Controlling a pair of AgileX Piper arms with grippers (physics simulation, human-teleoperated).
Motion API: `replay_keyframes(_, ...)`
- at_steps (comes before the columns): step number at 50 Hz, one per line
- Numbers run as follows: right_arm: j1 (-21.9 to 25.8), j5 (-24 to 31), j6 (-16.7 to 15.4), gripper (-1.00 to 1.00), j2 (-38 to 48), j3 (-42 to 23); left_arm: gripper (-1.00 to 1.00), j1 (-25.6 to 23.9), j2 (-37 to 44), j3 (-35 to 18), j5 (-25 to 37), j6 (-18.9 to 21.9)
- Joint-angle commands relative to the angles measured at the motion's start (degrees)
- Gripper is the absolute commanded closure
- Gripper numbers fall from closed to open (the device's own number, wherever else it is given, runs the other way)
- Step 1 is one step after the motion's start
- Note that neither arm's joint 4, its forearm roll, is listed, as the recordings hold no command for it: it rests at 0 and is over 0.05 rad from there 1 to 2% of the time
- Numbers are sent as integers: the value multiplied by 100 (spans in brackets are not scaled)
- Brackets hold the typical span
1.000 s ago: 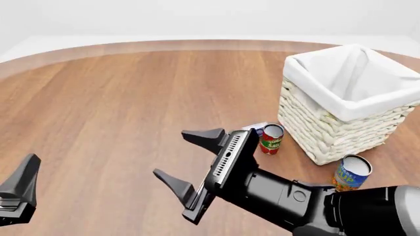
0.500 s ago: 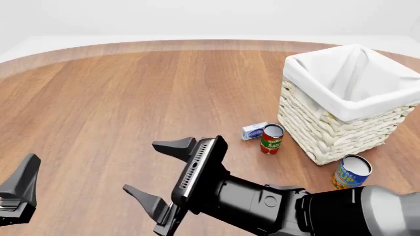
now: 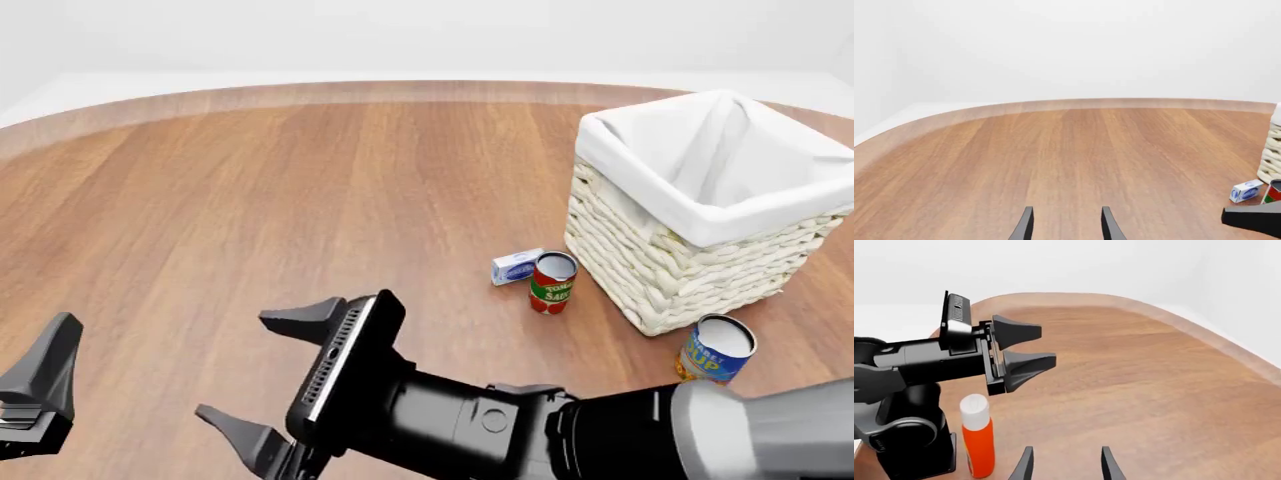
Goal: Pick up the ketchup, and put it in the basket.
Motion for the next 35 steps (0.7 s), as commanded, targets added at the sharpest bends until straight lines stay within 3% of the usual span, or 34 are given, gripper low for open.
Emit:
replay_keyframes(1,172,188,226,-100,142,-246,-100,0,0,0,0,0)
replay_keyframes(18,493,245,870,-100,250,-499,-100,0,0,0,0,0)
replay_keyframes(35,625,304,1044,-100,556,-750,-100,0,0,0,0,0)
